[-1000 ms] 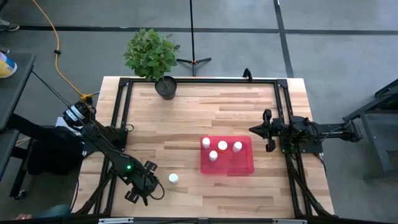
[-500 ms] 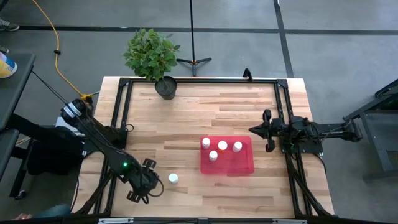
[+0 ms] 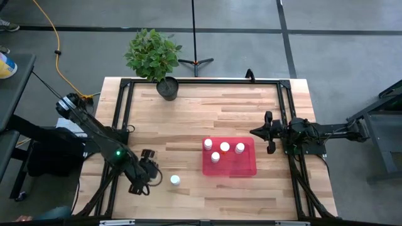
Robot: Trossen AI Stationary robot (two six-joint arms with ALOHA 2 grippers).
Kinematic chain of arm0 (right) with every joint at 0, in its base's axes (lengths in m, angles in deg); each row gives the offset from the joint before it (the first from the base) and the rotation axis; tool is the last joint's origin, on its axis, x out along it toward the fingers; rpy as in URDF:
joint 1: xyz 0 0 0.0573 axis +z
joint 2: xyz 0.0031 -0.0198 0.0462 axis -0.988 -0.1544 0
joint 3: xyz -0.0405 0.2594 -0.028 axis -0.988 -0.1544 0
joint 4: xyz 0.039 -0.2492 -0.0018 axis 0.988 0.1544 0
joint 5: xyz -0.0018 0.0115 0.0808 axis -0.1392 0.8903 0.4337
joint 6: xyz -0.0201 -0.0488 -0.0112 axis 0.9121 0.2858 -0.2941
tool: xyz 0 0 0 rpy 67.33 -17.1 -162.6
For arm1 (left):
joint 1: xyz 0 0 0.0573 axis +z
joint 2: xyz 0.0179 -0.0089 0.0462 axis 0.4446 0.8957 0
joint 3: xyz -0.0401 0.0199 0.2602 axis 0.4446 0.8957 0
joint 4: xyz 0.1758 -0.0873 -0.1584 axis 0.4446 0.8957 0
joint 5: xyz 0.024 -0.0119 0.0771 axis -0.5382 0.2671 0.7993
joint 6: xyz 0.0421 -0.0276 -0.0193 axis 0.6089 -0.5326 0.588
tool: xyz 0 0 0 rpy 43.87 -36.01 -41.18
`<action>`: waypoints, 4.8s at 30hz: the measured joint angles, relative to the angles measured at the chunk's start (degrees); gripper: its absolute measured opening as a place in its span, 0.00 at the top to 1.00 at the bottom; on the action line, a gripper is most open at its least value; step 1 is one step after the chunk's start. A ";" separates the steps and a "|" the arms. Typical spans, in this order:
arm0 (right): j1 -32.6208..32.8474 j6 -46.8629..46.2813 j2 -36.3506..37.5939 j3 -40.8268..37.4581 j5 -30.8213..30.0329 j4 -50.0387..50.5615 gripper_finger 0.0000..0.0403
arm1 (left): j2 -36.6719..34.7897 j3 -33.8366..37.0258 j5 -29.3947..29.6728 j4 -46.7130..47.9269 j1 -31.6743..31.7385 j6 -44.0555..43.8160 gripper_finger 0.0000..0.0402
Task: Pick and place pill bottles into a basket
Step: Put the white pill bottle into the pink bin
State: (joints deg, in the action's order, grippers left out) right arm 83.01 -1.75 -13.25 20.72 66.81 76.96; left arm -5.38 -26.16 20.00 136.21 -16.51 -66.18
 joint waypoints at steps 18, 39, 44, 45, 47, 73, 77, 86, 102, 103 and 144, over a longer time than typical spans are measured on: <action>0.00 0.07 -0.02 0.00 -0.13 0.00 0.99 | -5.64 -0.02 11.96 -21.97 14.98 11.84 0.46; 0.00 -0.24 -0.26 0.00 -0.21 0.00 0.99 | 2.84 -0.02 7.06 -45.83 24.69 18.02 0.45; 0.00 -3.32 -0.28 0.00 -0.25 0.00 0.99 | 6.08 -1.46 8.08 -47.75 24.69 17.93 0.45; 0.00 -4.66 -0.28 0.00 -0.46 -0.02 0.99 | 6.89 -2.21 8.76 -47.69 24.69 17.93 0.45; 0.00 -5.55 -0.26 0.00 -0.55 -0.07 0.99 | 8.18 -3.83 10.05 -47.71 24.69 17.93 0.45; 0.00 -2.45 -0.31 0.00 -0.06 -0.02 0.99 | 24.18 -25.18 7.13 -33.19 27.09 21.88 0.45; 0.00 -1.17 -0.35 0.00 -0.04 -0.02 0.99 | 27.18 -29.28 5.79 -30.39 27.95 21.89 0.45; 0.00 0.23 -0.35 0.00 -0.03 -0.02 0.99 | 31.95 -36.02 -1.38 -25.19 30.43 21.88 0.45; 0.00 1.59 -0.35 0.00 0.03 -0.02 0.99 | 37.82 -43.57 -6.72 -14.37 33.04 21.70 0.45; 0.00 2.02 -0.35 0.00 0.03 -0.02 0.99 | 37.82 -43.56 -7.20 -13.72 32.81 21.42 0.45; 0.02 3.56 -2.24 0.00 0.29 0.04 1.00 | 46.61 -43.54 -10.07 -7.67 28.29 18.82 0.45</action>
State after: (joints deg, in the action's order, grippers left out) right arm 83.03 1.81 -15.49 20.72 67.09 77.00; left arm 41.23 -69.70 9.93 128.54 11.78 -47.35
